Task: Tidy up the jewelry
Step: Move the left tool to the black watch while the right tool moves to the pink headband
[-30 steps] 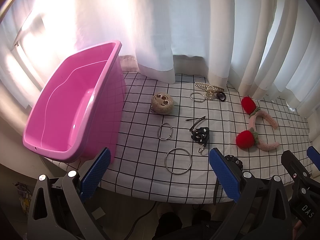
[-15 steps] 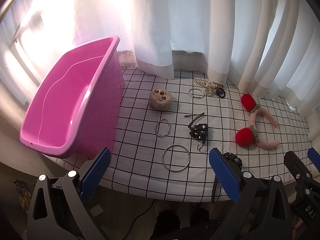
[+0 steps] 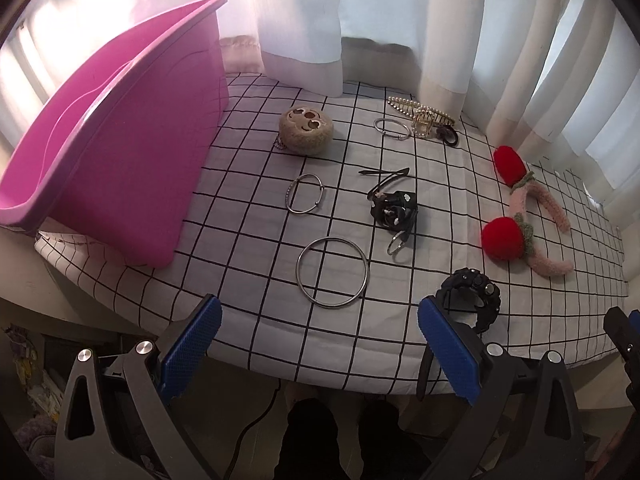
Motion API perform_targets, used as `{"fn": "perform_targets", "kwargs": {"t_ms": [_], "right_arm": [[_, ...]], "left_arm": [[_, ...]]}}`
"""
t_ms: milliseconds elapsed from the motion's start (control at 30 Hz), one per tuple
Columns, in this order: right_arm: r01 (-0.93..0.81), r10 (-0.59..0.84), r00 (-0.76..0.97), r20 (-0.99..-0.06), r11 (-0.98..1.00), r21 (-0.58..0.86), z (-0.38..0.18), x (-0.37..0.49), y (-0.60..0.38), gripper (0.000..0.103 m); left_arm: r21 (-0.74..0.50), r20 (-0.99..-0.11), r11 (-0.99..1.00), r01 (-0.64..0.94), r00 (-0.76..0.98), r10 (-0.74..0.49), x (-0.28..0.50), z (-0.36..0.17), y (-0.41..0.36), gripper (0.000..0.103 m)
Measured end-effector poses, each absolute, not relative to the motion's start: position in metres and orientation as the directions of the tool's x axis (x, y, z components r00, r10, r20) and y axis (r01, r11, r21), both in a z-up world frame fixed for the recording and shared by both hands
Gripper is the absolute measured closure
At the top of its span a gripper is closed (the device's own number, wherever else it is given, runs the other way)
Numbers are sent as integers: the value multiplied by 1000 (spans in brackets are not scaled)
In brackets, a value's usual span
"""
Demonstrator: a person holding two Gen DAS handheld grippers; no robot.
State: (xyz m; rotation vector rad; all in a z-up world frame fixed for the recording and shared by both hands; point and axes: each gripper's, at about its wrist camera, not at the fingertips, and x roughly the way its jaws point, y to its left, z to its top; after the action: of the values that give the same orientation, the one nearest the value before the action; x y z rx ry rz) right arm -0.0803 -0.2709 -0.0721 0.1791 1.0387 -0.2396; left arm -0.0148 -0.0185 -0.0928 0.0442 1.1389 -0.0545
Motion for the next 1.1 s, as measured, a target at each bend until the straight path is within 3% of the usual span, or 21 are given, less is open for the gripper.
{"fn": "perform_targets", "kwargs": {"t_ms": [600,1100], "right_arm": [[213,-71,453,-889,977,31,-148,-51,-361,9],[-26,-24,482,-876,999,-42,-179,2,-348,9]], "left_arm": [[-32,-935,996,-78,354,-2,-26,-171,-82,6],[-40,-925,984,-175,379,30,-23,-195,-101,6]]}}
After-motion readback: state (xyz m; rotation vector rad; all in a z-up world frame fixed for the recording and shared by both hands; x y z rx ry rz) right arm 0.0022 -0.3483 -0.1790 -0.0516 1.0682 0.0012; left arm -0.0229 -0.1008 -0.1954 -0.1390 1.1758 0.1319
